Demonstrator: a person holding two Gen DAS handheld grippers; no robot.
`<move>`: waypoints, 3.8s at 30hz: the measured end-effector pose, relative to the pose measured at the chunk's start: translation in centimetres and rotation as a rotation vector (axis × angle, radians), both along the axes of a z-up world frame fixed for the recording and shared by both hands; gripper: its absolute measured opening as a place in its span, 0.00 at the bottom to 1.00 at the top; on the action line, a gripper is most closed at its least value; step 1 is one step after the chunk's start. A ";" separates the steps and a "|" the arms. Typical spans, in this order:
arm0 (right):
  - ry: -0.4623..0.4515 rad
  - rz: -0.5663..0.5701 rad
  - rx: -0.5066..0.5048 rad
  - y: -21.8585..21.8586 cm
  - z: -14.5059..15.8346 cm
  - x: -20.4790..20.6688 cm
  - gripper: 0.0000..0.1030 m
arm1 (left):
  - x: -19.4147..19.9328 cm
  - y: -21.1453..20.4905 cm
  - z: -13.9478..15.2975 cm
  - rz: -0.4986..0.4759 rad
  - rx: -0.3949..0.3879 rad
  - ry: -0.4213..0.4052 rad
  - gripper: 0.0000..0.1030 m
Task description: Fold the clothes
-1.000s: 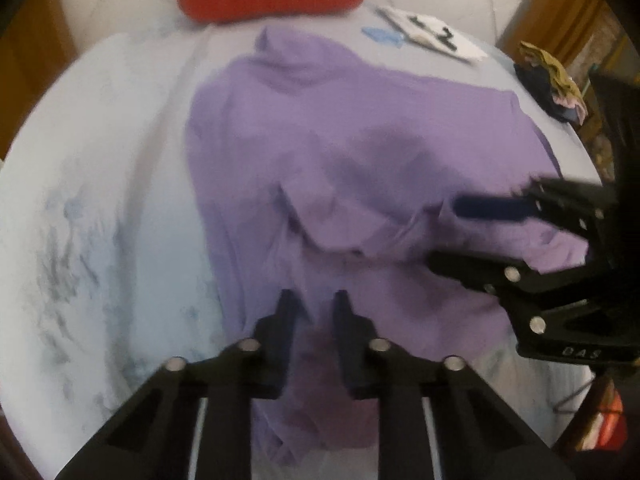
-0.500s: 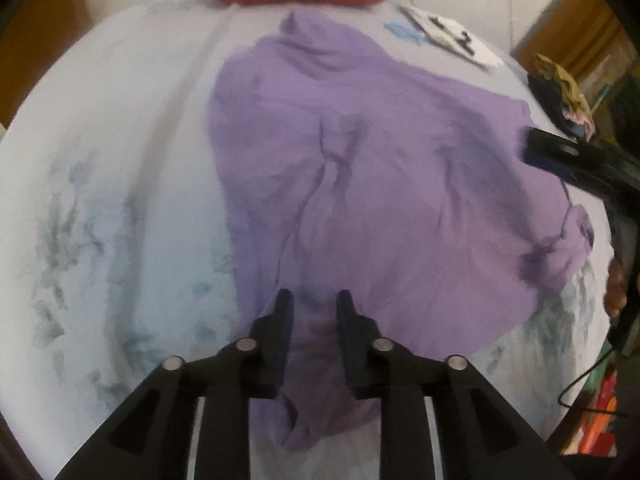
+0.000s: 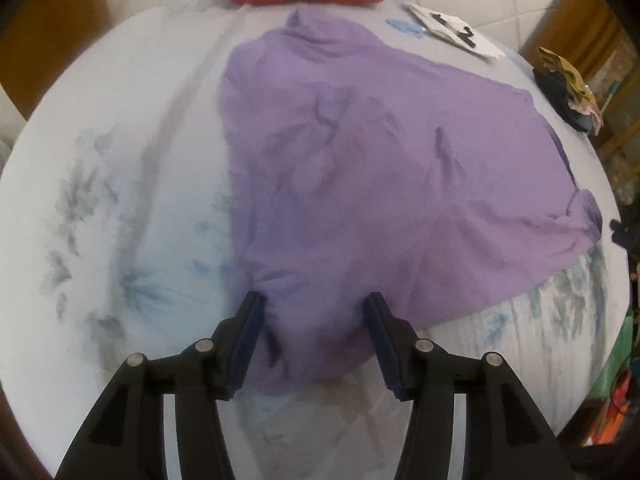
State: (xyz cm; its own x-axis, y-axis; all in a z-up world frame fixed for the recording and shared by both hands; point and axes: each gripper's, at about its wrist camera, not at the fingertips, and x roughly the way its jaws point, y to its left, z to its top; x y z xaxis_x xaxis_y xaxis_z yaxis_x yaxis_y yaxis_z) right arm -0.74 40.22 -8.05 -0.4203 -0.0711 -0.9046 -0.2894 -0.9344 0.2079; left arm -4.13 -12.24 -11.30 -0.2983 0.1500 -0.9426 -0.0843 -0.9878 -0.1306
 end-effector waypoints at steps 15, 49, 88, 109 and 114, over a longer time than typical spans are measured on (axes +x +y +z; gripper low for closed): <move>-0.157 0.170 0.144 1.1 -0.9 0.2 0.07 | 1.6 -2.3 2.9 0.080 0.040 -0.061 0.43; -0.151 0.200 -0.022 -2.5 -3.0 -32.5 0.79 | -32.5 2.7 -0.3 0.048 0.035 -0.056 0.76; -0.018 0.333 -0.001 -5.7 -0.5 -27.8 0.48 | -12.7 4.6 6.8 -0.141 -0.063 0.173 0.08; 0.253 0.466 0.146 -5.3 4.9 -21.2 0.06 | -11.5 4.7 9.2 -0.116 -0.108 0.289 0.11; 0.251 0.555 0.166 -4.3 4.4 -12.7 0.06 | -6.1 5.3 6.4 -0.178 -0.083 0.197 0.66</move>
State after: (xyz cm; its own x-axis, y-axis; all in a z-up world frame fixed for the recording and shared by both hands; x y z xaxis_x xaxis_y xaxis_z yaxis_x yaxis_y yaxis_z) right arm -13.45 35.91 -3.65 -0.5618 -0.2064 -0.8011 0.2861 -0.9571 0.0460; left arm -10.23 -6.90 -4.94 -0.4528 0.1412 -0.8804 -0.2737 -0.9617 -0.0135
